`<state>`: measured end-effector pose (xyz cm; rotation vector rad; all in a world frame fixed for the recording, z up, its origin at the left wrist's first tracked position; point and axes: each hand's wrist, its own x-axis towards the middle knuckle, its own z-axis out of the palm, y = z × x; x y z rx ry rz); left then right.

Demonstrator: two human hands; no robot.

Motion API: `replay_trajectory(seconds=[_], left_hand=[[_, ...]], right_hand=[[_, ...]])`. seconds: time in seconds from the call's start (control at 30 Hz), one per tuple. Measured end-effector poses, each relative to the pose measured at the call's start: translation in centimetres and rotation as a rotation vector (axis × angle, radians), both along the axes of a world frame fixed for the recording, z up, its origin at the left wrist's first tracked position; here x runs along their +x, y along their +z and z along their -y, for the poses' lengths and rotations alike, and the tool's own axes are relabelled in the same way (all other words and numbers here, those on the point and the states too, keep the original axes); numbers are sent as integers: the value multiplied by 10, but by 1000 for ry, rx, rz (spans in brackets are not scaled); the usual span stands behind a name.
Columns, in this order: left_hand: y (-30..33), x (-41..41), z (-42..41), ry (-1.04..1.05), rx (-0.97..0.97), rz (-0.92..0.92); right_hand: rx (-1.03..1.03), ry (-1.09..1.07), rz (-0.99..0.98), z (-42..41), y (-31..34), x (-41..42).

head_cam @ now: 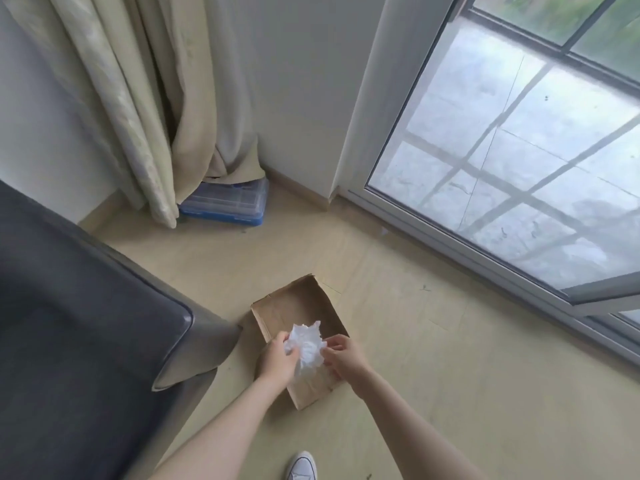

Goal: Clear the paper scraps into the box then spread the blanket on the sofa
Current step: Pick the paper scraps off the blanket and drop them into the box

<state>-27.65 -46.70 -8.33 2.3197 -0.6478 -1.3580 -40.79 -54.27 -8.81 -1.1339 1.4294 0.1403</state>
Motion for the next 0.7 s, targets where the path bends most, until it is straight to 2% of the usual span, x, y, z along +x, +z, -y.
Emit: replay_trajectory(seconds=[0.33,0.7], left_hand=[[-17,5,14,26,182,-41],[-21,19,-3,-41,227,-26]], right_hand=[[-22,119,-132,30,-20,6],[-16,216,-182,24,-25,21]])
